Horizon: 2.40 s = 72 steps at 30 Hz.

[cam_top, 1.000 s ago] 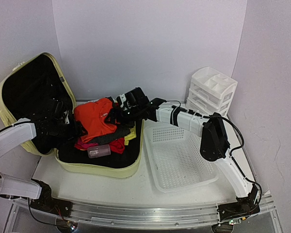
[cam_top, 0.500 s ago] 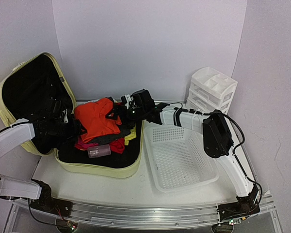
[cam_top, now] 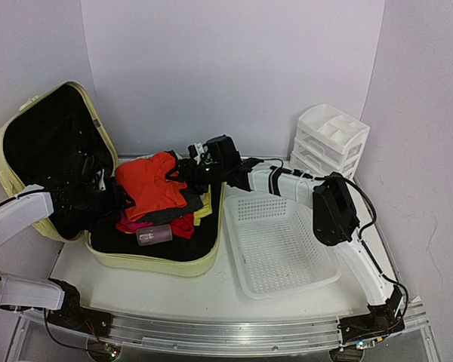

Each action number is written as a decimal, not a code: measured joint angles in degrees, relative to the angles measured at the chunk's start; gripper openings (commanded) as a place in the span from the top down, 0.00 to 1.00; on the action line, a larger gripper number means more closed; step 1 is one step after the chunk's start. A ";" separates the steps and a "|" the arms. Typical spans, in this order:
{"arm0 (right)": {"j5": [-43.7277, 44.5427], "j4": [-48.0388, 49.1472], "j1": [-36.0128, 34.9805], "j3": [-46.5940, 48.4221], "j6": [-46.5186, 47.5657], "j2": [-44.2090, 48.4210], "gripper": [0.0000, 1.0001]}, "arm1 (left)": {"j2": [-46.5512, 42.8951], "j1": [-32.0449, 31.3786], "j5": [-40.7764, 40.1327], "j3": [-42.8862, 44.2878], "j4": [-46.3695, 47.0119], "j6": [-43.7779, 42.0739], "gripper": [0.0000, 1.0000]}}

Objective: Open, take out, and arrange the luggage
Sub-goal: Pick up the clothes from the opened luggage.

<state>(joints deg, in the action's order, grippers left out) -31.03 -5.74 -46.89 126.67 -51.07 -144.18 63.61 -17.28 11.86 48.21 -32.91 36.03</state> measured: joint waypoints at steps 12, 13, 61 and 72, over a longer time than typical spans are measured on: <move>2.14 -2.40 -0.87 3.13 0.81 -2.43 0.37 | -0.02 -0.02 0.44 0.00 0.00 -0.17 0.35; 2.67 -2.49 -1.07 3.13 1.01 -2.43 0.38 | -0.02 -0.02 0.55 0.00 0.00 -0.17 0.35; 12.33 -4.09 -2.67 -6.64 2.56 5.55 1.00 | -5.64 0.09 2.03 -1.64 -1.55 -0.92 0.30; 12.00 -4.66 -2.75 -9.35 1.46 9.09 1.00 | -2.45 0.09 6.45 -3.37 1.97 -0.24 0.38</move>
<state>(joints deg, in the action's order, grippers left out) -19.03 -10.39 -49.65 117.32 -49.60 -135.09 61.17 -17.19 18.31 44.84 -30.94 35.79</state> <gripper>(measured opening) 0.033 0.634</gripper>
